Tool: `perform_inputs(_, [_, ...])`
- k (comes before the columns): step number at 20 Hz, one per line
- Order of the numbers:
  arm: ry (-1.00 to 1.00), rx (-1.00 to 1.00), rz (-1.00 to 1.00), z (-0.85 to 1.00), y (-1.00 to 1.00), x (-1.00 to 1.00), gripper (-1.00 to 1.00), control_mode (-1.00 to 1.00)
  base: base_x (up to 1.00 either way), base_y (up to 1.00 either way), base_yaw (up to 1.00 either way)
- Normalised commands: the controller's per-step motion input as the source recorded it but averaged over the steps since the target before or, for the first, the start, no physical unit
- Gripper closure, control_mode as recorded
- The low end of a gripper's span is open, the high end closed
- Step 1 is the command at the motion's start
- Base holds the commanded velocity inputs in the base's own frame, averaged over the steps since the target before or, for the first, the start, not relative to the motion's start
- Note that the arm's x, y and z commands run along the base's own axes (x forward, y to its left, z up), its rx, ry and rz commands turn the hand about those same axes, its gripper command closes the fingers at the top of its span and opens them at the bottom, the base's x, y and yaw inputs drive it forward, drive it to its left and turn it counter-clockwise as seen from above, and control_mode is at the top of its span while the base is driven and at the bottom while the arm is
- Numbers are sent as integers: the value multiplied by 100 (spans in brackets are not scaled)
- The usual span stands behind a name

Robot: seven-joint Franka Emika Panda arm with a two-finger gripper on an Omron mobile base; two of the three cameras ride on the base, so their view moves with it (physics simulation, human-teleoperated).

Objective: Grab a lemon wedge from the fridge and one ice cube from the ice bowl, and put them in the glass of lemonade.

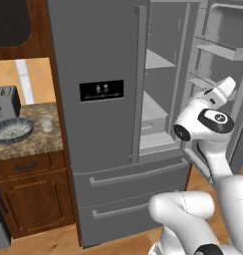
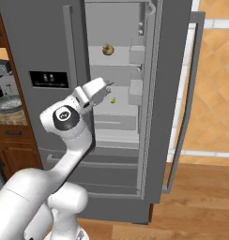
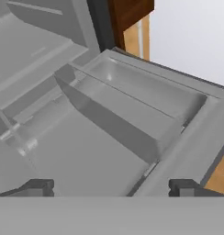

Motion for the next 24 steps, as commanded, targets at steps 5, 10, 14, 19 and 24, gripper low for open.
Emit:
perform_inputs(5, [-14,9,1,41,80,-68,-100,-100,0,0,0])
perform_inputs(10, [1,30,0,-9,83,-74,-100,-100,0,0,0])
perform_inputs(14, [20,47,0,-64,82,-68,-100,-100,0,0,0])
perform_inputs(19, [6,49,3,-44,38,-52,-100,-100,0,0,0])
perform_inputs(24, [12,59,23,-35,21,-18,-100,-100,0,0,0])
